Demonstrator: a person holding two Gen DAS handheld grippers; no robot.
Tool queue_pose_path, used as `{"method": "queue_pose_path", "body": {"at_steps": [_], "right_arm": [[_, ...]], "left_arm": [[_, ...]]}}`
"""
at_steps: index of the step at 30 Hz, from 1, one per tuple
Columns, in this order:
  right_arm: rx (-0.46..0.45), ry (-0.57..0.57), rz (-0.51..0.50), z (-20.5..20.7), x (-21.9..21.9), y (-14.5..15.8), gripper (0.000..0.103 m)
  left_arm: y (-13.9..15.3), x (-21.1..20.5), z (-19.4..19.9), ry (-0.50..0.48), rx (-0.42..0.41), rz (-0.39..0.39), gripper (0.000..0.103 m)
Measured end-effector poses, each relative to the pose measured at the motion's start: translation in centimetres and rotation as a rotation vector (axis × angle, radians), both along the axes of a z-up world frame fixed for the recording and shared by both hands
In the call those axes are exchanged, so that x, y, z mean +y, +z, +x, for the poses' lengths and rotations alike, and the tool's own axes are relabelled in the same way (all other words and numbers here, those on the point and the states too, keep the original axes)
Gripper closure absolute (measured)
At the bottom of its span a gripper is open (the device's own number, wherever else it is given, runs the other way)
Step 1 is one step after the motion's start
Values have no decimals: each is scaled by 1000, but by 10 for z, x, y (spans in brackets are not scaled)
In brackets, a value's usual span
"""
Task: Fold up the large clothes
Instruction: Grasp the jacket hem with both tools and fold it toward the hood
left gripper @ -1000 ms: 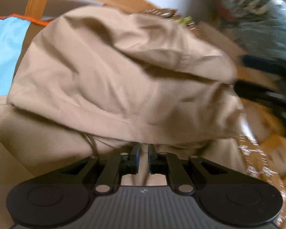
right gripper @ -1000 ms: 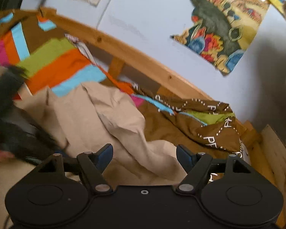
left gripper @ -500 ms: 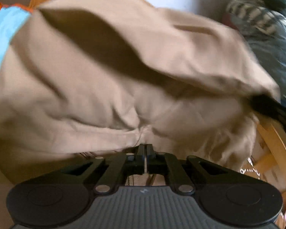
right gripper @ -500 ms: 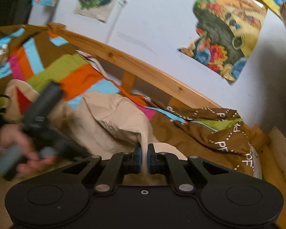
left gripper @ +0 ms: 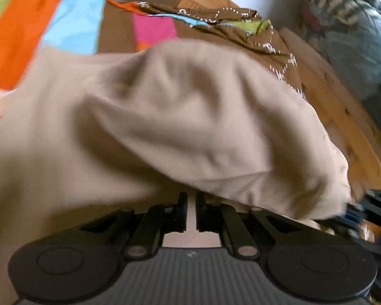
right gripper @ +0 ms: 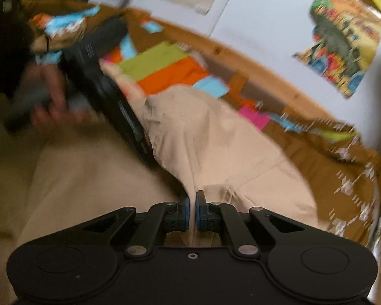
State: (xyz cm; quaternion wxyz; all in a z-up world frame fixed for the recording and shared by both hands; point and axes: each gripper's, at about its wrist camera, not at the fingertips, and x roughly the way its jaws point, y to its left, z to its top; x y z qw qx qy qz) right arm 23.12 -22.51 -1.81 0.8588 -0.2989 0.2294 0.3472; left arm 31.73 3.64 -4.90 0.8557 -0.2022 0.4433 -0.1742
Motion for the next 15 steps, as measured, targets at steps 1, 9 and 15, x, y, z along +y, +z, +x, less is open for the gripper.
{"method": "queue_pose_path", "body": {"at_steps": [1,9,15], "right_arm": [[45,-3,-29,-6,3,-11,99],[230,-257,244,-57,-31,-6,55],[322,-585,578,-38,-103,0,45]], "left_arm": [[3,8,-14,-2,3,13,99],[38,58,-61,145,-13,57,88],[49,58,-38,177,-29,59,76]]}}
